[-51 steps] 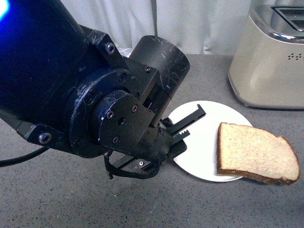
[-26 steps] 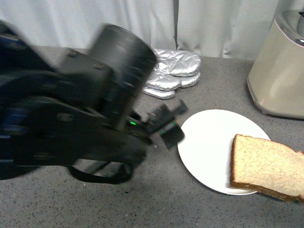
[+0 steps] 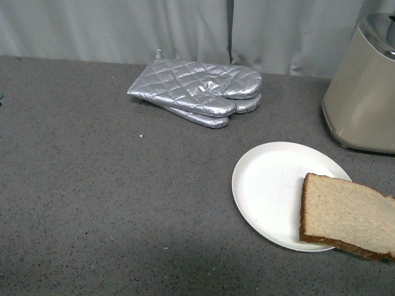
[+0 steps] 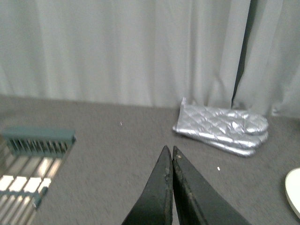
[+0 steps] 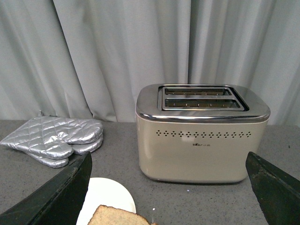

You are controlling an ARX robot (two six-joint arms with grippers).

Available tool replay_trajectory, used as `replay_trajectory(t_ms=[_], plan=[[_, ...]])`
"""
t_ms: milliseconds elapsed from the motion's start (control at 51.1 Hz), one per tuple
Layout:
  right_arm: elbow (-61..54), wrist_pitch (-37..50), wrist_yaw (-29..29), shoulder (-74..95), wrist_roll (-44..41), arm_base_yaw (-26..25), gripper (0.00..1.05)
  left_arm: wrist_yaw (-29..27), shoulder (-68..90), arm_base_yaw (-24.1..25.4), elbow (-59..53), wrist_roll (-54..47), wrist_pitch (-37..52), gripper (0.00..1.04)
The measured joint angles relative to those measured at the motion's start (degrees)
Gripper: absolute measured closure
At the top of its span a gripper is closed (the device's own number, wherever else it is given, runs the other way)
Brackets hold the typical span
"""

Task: Put bread into toaster

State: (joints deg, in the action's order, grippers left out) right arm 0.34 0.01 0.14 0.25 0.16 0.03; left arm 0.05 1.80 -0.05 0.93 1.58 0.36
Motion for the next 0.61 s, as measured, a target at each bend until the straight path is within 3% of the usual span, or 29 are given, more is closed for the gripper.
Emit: replay_trajectory(t_ms=[333,470,489,529,607], plan=[[-0.02,0.02,-0.09,0.0,0.0,0.0,0.09,-0.04,-1.53,0.0,0.0,-0.98,-0.24,0.99],[0.39,-1.4,-1.62,0.81,0.87,-0.35,0.09,-0.07,-1.55,0.0,0.0,-1.11,-0.26,0.69],[2.93,-7.19,-6.21,3.69,4.48,-0.98,0.09,-0.15,-1.55,0.0,0.0,-1.11,-0.26,0.64],[5.92,-12.31,-8.5,10.1,8.68,-1.11,0.09,-0.11,-1.55,0.0,0.0,-1.11,-0.26,0.57],[7.43,-9.42,-7.06,21.97,17.29,-1.01,0.09,-0.07,-1.6,0.0,0.0,-1.14,-0.28,0.44]])
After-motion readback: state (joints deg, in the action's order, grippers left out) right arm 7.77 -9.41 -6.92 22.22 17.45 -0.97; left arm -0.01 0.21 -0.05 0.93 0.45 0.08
